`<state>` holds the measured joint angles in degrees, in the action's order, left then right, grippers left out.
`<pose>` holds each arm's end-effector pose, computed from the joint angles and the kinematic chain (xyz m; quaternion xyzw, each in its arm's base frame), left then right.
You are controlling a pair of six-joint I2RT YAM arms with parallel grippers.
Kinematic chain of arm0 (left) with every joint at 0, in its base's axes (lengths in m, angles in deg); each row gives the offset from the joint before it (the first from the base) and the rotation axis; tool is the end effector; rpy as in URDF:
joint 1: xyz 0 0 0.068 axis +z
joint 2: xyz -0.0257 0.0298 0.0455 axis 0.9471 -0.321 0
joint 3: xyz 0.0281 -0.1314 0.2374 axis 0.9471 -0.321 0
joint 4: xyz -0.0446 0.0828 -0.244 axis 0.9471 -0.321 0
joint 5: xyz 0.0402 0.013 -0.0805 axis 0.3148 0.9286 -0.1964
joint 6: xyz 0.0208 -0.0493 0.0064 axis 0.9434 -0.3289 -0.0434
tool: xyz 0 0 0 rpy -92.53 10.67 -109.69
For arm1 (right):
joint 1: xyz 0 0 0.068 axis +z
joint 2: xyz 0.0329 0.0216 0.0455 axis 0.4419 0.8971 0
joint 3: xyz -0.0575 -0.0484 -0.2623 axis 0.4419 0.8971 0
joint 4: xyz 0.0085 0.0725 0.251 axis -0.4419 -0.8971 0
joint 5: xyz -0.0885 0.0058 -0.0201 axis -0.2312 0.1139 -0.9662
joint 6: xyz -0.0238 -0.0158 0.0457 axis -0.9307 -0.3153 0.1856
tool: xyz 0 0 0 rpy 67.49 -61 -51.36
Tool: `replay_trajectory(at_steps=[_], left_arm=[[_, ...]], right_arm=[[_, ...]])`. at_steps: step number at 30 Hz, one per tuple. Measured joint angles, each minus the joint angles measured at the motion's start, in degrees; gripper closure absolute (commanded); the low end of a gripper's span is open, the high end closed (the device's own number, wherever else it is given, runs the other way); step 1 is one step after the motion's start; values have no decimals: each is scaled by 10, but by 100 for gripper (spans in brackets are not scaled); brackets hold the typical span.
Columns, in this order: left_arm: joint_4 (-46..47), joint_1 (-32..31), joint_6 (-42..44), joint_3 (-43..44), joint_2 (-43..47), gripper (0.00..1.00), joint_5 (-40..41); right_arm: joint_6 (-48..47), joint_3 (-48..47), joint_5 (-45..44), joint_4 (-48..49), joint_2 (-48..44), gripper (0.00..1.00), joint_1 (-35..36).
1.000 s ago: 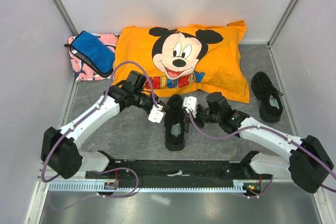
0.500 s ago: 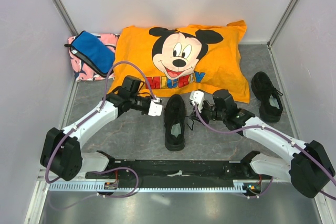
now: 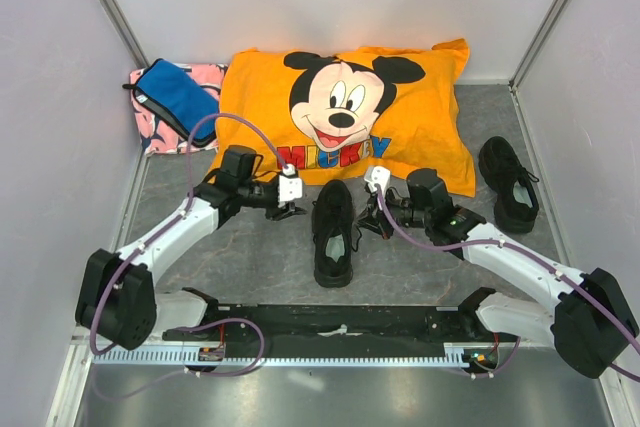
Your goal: Tie the shoes
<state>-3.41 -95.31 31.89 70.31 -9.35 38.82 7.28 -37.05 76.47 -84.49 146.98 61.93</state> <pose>0.2262 -0.1300 0.2367 0.6528 0.5499 -0.2738 0.4433 0.1815 0.1541 0.2364 -0.4480 0.7113 0.3458 0.4168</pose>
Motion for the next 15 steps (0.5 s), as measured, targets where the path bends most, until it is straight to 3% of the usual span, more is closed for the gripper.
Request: replay_trajectory(at_steps=[2,8,11,15], left_arm=[[19,13,-42,-14,19,36,0],[87,22,-172,-91,173,34,0],[127,-12,-235,-111,221,34,21],[180,-90,-308,-130,221,34,87]], right_arm=[[16,0,2,10,0,100,0],[67,0,8,32,-1,100,0],[103,0,9,50,-1,100,0],[155,5,9,79,-1,100,0]])
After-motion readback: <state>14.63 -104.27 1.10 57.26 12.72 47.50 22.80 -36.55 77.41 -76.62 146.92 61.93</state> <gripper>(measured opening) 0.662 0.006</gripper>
